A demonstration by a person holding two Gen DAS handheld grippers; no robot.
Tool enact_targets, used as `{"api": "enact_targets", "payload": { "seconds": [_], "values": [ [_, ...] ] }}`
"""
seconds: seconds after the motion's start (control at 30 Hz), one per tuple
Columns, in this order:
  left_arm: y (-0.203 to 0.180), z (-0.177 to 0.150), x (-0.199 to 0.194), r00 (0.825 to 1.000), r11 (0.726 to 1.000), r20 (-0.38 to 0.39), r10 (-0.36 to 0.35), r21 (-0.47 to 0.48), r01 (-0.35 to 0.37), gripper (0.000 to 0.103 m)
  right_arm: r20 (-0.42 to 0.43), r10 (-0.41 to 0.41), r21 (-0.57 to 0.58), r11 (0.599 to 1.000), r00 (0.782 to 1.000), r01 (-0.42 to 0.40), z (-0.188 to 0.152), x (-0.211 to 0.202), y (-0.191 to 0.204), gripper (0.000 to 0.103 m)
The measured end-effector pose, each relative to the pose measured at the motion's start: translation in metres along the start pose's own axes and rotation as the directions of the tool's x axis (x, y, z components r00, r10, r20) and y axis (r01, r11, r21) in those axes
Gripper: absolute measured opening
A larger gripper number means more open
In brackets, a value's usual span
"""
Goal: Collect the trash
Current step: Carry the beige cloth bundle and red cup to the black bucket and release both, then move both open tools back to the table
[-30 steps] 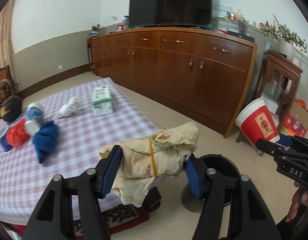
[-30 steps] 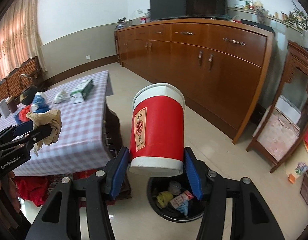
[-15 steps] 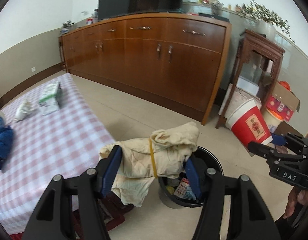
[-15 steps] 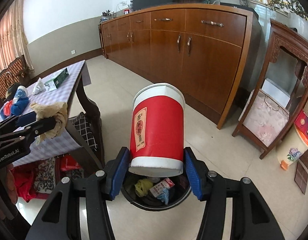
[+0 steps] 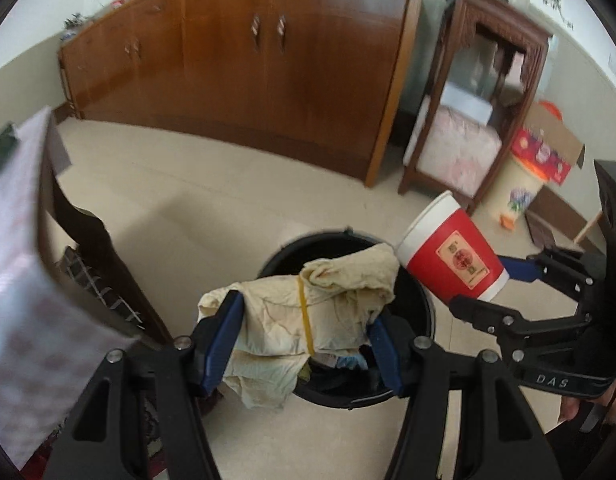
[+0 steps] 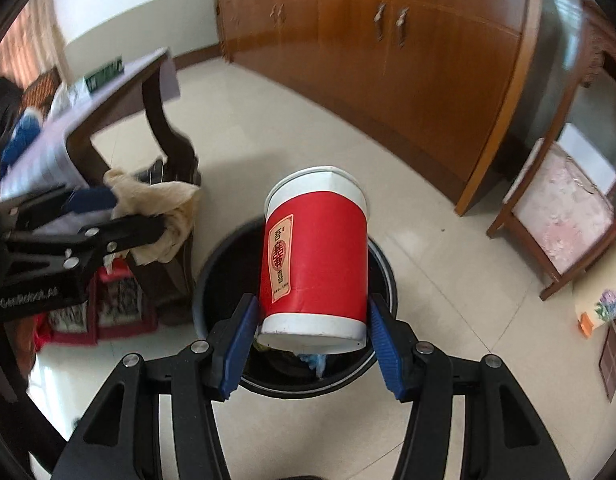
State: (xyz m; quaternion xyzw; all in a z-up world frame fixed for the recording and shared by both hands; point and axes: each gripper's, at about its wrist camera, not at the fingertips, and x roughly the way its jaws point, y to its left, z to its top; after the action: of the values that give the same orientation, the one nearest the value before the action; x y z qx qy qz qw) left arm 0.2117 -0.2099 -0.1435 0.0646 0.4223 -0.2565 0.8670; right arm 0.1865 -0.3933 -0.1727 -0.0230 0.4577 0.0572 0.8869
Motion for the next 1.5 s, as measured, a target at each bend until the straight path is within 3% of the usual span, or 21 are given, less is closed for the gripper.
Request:
{"api": "enact_targets", "payload": {
  "seconds": [0.1,0.13,0.2,0.33,0.5,0.97,1.13,1.5],
  "values": [
    [0.001,-0.005,0.029,0.998,0.999,-0.057,-0.041,-0.007,0.04,0.064,-0.059,0.024,-0.055,0.998,0.998,-0.028,-0.006,0.032,-0.006,0.059],
    [0.002,-0.008,0.035,0.995,0.999,-0.079,-0.054,-0.013,0.053,0.07,-0.084,0.031,-0.08,0.996,0.996,-0.038,-0.008,0.046,-0.008,0.059],
    [0.004,-0.014,0.051,0.986,0.997,-0.15,-0.066,-0.04,0.061,0.078,-0.114,-0.033,-0.106,0.994,0.993,0.021,-0.013,0.062,-0.012,0.103],
    [0.01,-0.021,0.035,0.994,0.999,-0.109,0.024,-0.04,-0.029,0.099,-0.11,-0.069,-0.051,0.997,0.992,0.064,-0.021,0.066,-0.03,0.103],
    [0.005,-0.02,0.014,0.993,0.994,-0.064,0.097,-0.038,-0.1,0.099,-0.084,-0.108,0.025,0.994,0.991,0.11,-0.023,0.05,-0.038,0.103],
    [0.024,-0.02,-0.059,0.986,0.983,0.05,0.16,-0.104,-0.154,0.099,0.032,-0.107,0.083,0.991,0.994,0.105,-0.003,-0.027,-0.007,0.103],
    [0.039,-0.024,-0.092,0.966,0.963,0.106,0.236,-0.156,-0.218,0.1,0.09,-0.086,0.066,0.995,0.992,0.08,0.016,-0.049,0.019,0.103],
    [0.075,-0.038,-0.144,0.932,0.927,0.158,0.326,-0.245,-0.283,0.1,0.168,0.002,-0.023,1.0,0.986,0.002,0.042,-0.072,0.089,0.103]
  ]
}}
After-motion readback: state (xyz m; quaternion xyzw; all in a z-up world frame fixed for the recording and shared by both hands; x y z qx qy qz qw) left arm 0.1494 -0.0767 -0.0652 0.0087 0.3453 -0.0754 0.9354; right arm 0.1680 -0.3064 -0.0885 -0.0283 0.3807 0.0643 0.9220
